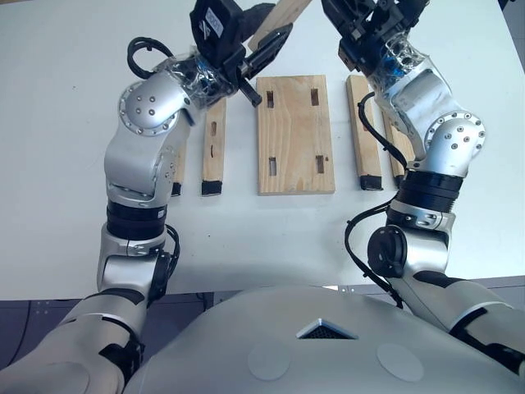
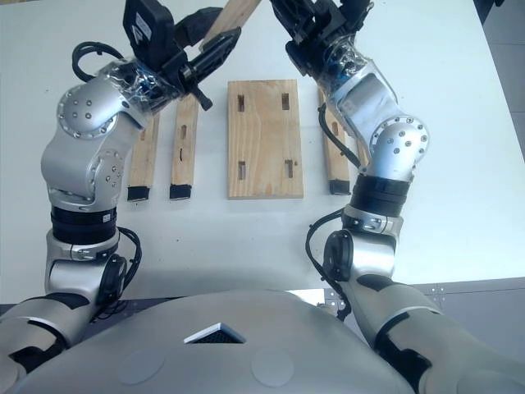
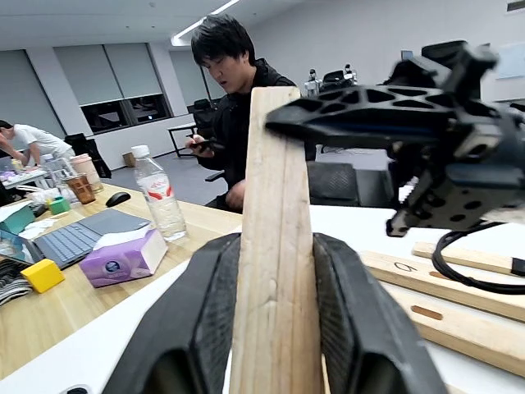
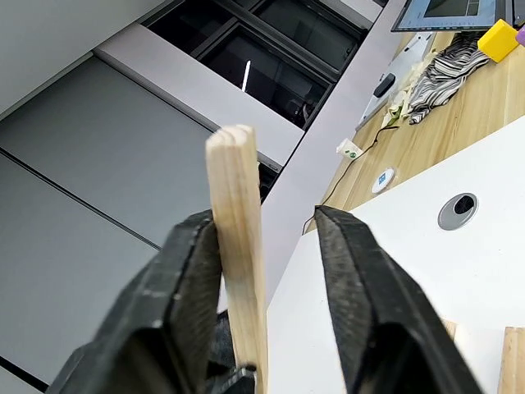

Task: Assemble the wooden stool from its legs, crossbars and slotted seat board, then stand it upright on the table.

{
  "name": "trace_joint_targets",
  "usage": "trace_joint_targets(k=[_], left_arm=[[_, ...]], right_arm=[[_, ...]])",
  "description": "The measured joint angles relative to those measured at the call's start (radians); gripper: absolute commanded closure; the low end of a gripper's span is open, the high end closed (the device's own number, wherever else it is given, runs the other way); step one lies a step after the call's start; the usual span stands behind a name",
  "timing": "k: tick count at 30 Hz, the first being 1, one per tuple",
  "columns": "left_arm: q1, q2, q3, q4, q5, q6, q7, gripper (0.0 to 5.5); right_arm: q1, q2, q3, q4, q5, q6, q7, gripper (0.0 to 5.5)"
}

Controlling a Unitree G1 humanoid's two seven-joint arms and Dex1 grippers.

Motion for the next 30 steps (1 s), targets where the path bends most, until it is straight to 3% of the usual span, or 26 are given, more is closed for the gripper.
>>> trace_joint_targets(k=[7,12,17,22,30], left_arm=[[0.018,0.016,-0.020,0.001,0.024,-0.004,-0.011,4.25],[0.018,0.014,-0.019,0.010,0.023,-0.005,-0.010,4.25],[0.015,0.005,0.009,0.019,0.008,-0.005,-0.005,3.36],[0.014,-0.012,0.034,0.057,0.022,0.006,0.046,2.60],[0.018,-0.011,0.055,0.110,0.058,0.006,0.103,2.57]], right_arm=[[-0.004,0.001,0.008,0.008,0.000,0.000,-0.029,5.08],[-0.004,0.002,0.009,0.008,0.002,0.000,-0.038,5.09],[-0.003,-0.001,0.007,-0.001,-0.043,-0.055,-0.043,5.10],[0.013,-0.003,0.002,0.012,-0.248,-0.278,-0.077,5.10],[0.167,0.011,-0.016,0.065,-0.441,-0.481,-0.107,5.10]])
